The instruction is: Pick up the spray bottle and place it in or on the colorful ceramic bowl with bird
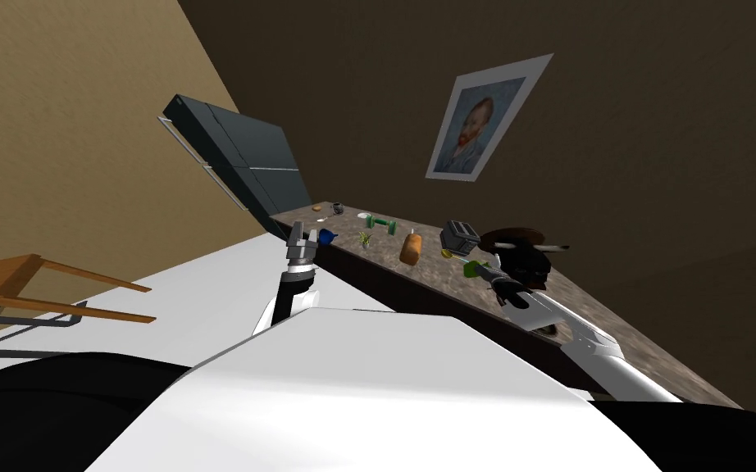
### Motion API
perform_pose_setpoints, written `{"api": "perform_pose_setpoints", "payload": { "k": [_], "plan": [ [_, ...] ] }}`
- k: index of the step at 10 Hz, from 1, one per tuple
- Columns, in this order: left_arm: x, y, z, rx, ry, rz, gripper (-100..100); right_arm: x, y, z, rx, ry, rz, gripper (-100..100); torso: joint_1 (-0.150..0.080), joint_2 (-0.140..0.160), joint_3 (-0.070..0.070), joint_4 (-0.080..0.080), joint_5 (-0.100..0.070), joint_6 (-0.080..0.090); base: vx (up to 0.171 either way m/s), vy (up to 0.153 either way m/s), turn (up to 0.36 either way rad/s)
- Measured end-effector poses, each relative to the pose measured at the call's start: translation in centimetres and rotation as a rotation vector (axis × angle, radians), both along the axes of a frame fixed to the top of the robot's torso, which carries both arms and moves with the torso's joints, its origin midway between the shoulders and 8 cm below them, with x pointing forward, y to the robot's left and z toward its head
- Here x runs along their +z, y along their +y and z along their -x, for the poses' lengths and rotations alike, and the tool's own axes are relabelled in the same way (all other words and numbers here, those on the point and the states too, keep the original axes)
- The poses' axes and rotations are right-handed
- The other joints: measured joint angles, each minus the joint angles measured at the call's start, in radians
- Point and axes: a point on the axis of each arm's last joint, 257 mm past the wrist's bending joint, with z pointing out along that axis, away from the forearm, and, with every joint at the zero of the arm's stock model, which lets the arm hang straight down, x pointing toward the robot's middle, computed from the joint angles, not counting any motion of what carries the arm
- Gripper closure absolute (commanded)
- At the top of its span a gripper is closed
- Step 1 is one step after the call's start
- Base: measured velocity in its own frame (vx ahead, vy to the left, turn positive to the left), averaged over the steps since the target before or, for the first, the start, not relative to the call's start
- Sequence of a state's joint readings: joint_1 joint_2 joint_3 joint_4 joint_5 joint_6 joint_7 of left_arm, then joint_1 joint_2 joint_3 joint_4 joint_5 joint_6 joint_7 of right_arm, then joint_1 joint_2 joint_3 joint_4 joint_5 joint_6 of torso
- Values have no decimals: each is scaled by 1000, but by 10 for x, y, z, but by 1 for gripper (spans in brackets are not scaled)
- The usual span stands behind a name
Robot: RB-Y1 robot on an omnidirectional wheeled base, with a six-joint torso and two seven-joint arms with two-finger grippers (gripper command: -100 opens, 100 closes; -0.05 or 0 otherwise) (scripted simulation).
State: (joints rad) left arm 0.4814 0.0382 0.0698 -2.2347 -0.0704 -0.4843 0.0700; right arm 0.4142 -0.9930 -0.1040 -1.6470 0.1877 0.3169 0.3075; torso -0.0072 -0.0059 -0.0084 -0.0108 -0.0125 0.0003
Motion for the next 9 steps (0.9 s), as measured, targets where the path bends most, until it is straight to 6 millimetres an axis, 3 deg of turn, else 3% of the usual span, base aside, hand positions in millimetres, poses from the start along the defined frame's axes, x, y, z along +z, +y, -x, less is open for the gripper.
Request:
{"api": "perform_pose_setpoints", "payload": {
  "k": [1, 2, 3, 4, 9],
  "plan": [
    [0, 0, 0, 0, 0, 0, 0, 0, 0, 0, 1, 0, 0, 0, 0, 0, 0, 0, 0, 0, 0, 0, 0],
    [0, 0, 0, 0, 0, 0, 0, 0, 0, 0, 1, 0, 0, 100, 0, 0, 0, 0, 0, 0, 0, 0, 0],
    [0, 0, 0, 0, 0, 0, 0, 0, 0, 0, 1, 0, 0, 0, 0, 0, 0, 0, 0, 0, 0, 0, 0],
    [0, 0, 0, 0, 0, 0, 0, 0, 1, 0, 1, 0, 0, 100, 0, 0, 0, 0, 0, 1, -130, 1, 22],
    [0, 0, 0, 0, 0, 0, 0, 34, 24, -36, 61, -68, -12, 100, -1, 19, 11, 5, 0, 2, -230, -18, 5]
  ]
}}
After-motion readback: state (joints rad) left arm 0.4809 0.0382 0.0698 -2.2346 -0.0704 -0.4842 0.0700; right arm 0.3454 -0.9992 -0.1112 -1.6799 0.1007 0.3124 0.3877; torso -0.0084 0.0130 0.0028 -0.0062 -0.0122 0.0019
